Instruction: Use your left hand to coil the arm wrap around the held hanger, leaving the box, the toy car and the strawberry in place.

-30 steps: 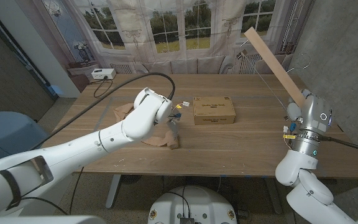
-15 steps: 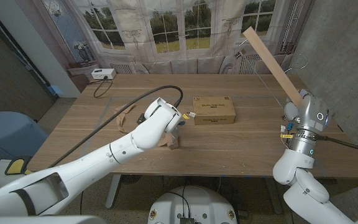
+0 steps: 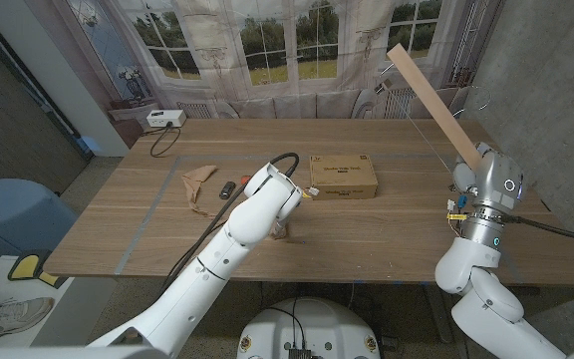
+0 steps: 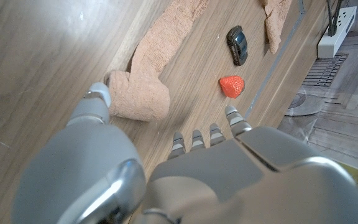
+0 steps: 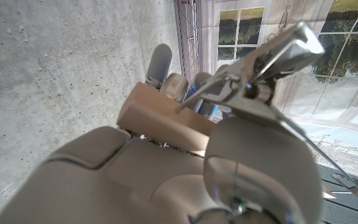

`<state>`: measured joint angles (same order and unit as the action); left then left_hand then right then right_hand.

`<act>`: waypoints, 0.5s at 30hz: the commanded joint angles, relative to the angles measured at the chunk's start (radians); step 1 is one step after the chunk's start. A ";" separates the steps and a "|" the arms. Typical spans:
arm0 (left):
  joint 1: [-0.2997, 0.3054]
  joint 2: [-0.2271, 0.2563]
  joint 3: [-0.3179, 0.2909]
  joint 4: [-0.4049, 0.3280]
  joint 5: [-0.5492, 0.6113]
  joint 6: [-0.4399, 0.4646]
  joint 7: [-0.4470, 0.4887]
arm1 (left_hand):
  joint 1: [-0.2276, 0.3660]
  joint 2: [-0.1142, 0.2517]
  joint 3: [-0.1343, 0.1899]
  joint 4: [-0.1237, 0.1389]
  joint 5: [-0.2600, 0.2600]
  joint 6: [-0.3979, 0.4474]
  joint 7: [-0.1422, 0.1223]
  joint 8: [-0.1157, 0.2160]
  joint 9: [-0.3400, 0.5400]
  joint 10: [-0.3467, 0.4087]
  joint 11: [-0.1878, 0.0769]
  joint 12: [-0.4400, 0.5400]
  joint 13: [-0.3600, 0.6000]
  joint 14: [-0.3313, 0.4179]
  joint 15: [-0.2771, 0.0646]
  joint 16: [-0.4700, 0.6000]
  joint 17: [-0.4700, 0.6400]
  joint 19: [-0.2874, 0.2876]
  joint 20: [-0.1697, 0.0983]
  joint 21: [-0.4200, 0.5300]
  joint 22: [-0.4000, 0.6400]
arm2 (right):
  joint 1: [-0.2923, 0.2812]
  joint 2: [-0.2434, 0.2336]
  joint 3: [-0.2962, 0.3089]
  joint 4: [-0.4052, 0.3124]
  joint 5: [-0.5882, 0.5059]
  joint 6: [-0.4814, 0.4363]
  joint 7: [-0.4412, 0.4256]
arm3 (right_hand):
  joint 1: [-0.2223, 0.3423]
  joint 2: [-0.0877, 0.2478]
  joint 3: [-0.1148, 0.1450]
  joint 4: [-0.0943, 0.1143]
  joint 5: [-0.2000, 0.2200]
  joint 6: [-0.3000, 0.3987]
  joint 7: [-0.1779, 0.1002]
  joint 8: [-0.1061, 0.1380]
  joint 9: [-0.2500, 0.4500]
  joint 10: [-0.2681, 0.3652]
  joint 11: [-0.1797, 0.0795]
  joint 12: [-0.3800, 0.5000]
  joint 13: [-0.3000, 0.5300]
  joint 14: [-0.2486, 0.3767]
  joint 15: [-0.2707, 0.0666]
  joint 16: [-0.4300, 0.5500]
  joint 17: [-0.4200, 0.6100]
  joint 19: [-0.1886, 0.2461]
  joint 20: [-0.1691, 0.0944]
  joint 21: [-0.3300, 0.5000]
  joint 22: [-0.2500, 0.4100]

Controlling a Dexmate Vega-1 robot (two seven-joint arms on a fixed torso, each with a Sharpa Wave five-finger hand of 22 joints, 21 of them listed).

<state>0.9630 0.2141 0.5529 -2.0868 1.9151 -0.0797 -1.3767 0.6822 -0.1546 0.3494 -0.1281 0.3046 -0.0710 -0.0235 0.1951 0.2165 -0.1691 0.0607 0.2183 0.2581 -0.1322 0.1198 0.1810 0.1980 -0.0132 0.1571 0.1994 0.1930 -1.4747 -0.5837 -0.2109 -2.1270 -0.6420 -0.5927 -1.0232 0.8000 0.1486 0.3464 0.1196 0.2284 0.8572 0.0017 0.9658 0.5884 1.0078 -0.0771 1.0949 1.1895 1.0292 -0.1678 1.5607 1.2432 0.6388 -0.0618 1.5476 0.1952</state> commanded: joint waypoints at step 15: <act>0.009 0.063 0.098 0.035 0.084 0.087 0.039 | 0.000 0.089 -0.027 0.030 -0.014 0.095 0.046 0.052 0.036 0.092 -0.016 0.091 0.051 0.132 -0.029 0.054 0.015 0.099 0.006 0.049 0.008 | 0.061 -0.013 -0.039 0.023 0.016 -0.037 0.041 | -0.024 0.020 0.014 -0.001 -0.001 0.002 -0.002 0.017 0.000 0.003 -0.008 0.009 0.002 0.014 -0.042 0.007 0.002 0.002 -0.041 0.004 0.001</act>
<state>1.0177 0.1156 0.5023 -2.0580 1.9859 -0.1436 -1.3773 0.6745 -0.0934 0.3171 -0.1057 0.3039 0.0195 0.0164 0.2420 0.2436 -0.0932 0.0506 0.2886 0.2950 -0.0430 0.1036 0.2182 0.2059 0.0611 0.1652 0.2359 0.1967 -1.4379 -0.5911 -0.2336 -2.1122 -0.6382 -0.6021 -1.0118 0.7997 0.1488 0.3535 0.1211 0.2284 0.8572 0.0016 0.9736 0.5883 1.0041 -0.0806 1.0989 1.1894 1.0311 -0.1664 1.5605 1.2428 0.6388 -0.0618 1.5476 0.1953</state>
